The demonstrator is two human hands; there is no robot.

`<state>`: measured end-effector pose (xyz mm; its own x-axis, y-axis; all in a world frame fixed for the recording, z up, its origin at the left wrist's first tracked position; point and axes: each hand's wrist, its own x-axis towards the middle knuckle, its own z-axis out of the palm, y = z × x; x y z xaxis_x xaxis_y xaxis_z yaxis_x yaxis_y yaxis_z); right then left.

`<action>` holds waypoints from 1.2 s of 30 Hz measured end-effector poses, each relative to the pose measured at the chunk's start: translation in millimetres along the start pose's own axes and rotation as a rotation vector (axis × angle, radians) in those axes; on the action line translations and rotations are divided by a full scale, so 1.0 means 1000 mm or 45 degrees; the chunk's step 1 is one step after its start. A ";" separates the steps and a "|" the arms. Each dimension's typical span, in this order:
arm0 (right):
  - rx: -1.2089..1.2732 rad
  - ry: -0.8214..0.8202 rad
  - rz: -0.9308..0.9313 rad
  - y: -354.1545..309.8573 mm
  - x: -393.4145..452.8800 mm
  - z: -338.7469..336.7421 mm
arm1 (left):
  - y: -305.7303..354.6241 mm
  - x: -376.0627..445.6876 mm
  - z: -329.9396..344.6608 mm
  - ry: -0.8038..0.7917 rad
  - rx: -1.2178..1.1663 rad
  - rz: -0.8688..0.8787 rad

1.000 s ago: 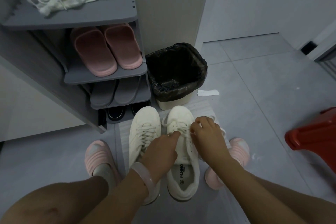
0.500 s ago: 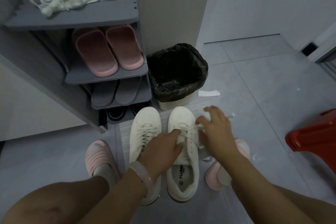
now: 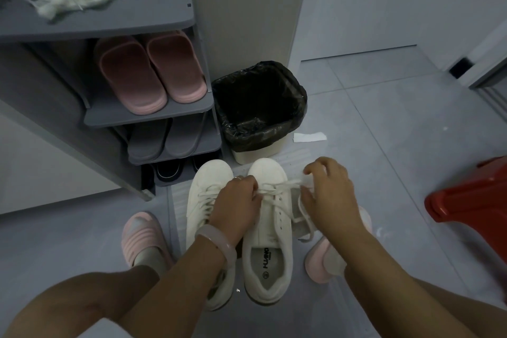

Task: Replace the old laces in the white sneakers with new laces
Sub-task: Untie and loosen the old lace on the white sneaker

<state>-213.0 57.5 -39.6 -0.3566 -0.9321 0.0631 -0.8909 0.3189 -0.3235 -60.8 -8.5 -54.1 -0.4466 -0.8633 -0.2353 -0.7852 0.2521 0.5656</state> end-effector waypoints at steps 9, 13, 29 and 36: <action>-0.024 -0.326 -0.466 -0.046 -0.063 0.024 | 0.008 0.016 -0.001 -0.138 0.213 0.118; -0.114 -0.282 -0.417 -0.045 -0.060 0.031 | 0.011 0.016 0.004 -0.127 0.327 0.157; -0.100 -0.372 -0.340 -0.046 -0.060 0.036 | 0.016 0.014 0.019 -0.035 0.517 0.012; -0.173 -0.357 -0.361 -0.048 -0.057 0.034 | 0.012 0.019 0.008 -0.274 -0.214 -0.156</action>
<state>-140.5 89.3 -59.8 -0.0179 -0.9908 -0.1338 -0.9785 0.0449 -0.2015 -82.5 -18.6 -57.9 -0.4479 -0.7655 -0.4620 -0.7649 0.0605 0.6413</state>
